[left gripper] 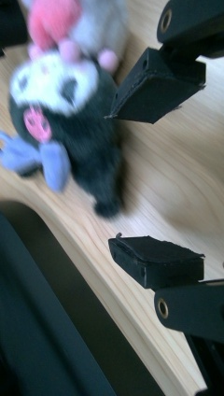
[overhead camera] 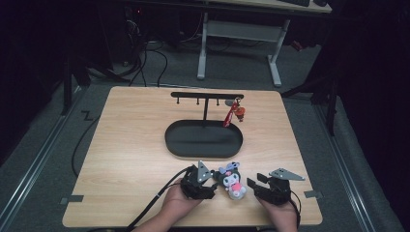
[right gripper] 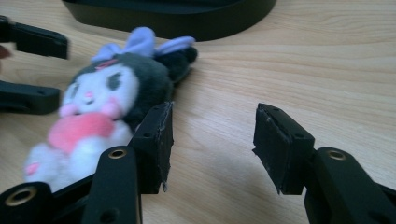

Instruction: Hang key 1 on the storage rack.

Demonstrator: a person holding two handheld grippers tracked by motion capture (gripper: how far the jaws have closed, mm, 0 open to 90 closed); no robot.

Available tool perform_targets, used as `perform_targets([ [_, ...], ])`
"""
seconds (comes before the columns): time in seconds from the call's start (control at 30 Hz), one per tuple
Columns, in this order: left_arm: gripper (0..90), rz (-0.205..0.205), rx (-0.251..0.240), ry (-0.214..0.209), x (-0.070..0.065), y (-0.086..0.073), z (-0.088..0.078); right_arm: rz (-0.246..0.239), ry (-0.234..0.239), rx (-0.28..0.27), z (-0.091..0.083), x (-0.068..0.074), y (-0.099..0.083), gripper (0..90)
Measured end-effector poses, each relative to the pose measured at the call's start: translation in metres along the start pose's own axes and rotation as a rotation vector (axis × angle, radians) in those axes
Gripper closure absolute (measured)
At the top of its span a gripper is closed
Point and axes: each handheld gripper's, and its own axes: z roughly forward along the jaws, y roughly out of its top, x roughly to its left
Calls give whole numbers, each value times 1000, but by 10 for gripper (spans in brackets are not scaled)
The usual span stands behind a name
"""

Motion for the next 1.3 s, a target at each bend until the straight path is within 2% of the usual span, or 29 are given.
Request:
perform_targets([
  [0.13,309,-28,-20,46,22,-16,-24,7,-20,8,2,-4,-1,477],
  [0.23,306,-33,-20,100,42,-27,-44,19,-39,7,0,-4,-2,477],
  [0.37,307,-91,-36,144,79,-46,-81,25,-53,6,-1,-5,-3,477],
  [0.5,318,-102,-35,181,106,-57,-101,36,-67,19,2,-7,-4,477],
  [0.53,321,-105,-30,200,119,-63,-104,42,-72,21,2,-7,-5,477],
  [0.7,315,-114,-32,211,132,-75,-103,50,-108,20,3,-10,-4,477],
  [0.77,310,-123,-36,201,133,-81,-102,64,-129,26,3,-10,-4,478],
  [0.87,304,-100,-26,184,133,-84,-102,81,-160,34,6,-10,-3,477],
  [0.93,296,-83,-34,187,133,-84,-104,75,-182,42,9,-8,-1,474],
  [1.03,274,-98,-50,180,132,-87,-107,67,-202,63,11,-6,0,462],
  [1.1,268,-88,-50,173,131,-90,-110,55,-230,96,12,-3,2,457],
  [1.2,268,-97,-58,152,131,-93,-113,50,-247,116,10,2,7,455],
  [1.3,268,-110,-68,129,130,-92,-114,31,-251,172,7,7,14,443],
])
